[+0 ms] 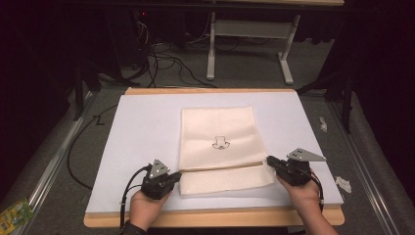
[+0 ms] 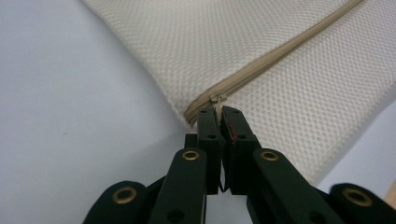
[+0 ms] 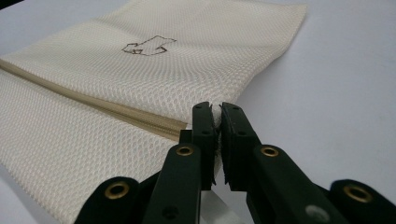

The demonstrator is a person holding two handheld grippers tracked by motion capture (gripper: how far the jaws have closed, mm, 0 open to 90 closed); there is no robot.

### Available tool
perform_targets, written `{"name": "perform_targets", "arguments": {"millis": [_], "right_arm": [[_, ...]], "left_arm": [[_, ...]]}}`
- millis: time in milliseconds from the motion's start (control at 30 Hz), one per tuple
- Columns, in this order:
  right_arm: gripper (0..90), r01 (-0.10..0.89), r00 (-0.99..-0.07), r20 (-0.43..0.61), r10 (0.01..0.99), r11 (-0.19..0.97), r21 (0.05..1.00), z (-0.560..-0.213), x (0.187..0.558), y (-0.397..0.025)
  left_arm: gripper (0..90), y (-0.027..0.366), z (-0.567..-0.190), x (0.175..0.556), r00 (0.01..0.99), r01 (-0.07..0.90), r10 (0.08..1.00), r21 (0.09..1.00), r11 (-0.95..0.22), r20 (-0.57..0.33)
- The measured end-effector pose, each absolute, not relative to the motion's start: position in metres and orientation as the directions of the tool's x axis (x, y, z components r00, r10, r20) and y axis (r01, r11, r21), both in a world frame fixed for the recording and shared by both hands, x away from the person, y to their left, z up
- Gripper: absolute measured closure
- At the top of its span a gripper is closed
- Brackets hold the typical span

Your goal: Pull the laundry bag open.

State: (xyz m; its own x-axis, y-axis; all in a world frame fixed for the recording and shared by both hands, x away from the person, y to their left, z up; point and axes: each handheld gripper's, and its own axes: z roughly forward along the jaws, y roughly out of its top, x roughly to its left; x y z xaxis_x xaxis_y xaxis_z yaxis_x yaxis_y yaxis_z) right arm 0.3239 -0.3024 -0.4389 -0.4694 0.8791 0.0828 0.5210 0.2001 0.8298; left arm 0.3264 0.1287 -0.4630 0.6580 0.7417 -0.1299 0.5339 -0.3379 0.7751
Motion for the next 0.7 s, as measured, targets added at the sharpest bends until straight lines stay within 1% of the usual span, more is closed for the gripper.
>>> {"name": "perform_targets", "arguments": {"millis": [133, 533, 633, 667, 700], "right_arm": [[86.1, 0.531, -0.449, 0.095, 0.889, 0.179, 0.828, -0.44, 0.324, -0.307], [86.1, 0.532, -0.451, 0.079, 0.889, 0.197, 0.823, -0.442, 0.322, -0.305], [85.1, 0.552, -0.453, 0.096, 0.886, 0.194, 0.811, -0.444, 0.323, -0.305], [83.4, 0.568, -0.458, 0.107, 0.882, 0.197, 0.799, -0.447, 0.324, -0.306], [80.2, 0.576, -0.463, 0.111, 0.879, 0.203, 0.792, -0.45, 0.325, -0.307]], "left_arm": [[87.1, 0.14, -0.47, 0.326, 0.649, 0.546, 0.746, 0.774, -0.321, -0.149], [86.9, 0.143, -0.472, 0.328, 0.64, 0.549, 0.753, 0.775, -0.313, -0.149], [86.5, 0.142, -0.473, 0.327, 0.639, 0.561, 0.752, 0.767, -0.311, -0.163], [85.5, 0.142, -0.474, 0.327, 0.642, 0.564, 0.748, 0.765, -0.311, -0.169], [80.3, 0.143, -0.475, 0.327, 0.645, 0.565, 0.742, 0.767, -0.303, -0.182]]}}
